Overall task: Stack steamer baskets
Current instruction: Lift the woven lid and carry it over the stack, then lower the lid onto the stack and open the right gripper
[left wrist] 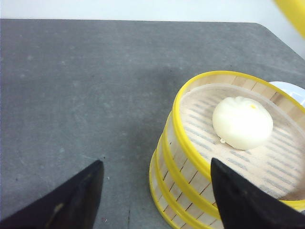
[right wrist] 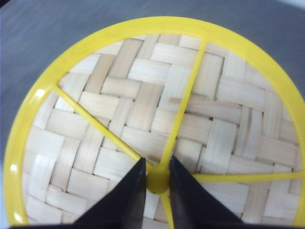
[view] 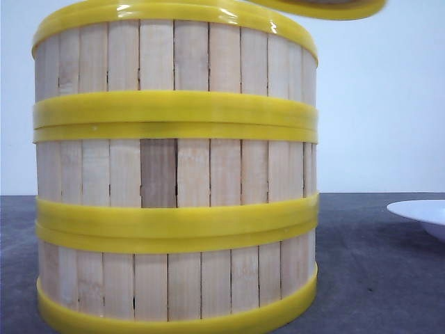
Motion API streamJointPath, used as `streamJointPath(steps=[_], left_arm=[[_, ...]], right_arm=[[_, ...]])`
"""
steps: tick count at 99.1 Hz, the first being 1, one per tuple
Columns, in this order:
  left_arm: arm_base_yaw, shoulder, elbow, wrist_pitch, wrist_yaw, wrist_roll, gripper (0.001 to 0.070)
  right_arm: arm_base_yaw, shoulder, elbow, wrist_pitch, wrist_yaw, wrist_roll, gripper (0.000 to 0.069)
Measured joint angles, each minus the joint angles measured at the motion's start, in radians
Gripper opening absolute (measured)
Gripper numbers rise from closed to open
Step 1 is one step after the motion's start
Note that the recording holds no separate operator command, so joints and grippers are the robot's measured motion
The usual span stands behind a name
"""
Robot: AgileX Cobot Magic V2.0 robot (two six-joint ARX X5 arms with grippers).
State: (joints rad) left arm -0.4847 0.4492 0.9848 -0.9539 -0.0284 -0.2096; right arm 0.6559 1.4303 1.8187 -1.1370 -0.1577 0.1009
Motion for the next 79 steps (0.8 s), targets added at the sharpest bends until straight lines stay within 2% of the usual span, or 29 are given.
streamJointPath(steps=[30, 79], left_arm=[[0.0, 0.0, 0.0, 0.0, 0.0, 0.0, 0.0431], [0.0, 0.0, 0.0, 0.0, 0.0, 0.0, 0.0431]], right_arm=[[0.184, 0.124, 0.049, -0.064, 0.058, -0.018, 0.0056], [0.266, 0.253, 0.05, -0.07, 0.109, -0.038, 0.0055]])
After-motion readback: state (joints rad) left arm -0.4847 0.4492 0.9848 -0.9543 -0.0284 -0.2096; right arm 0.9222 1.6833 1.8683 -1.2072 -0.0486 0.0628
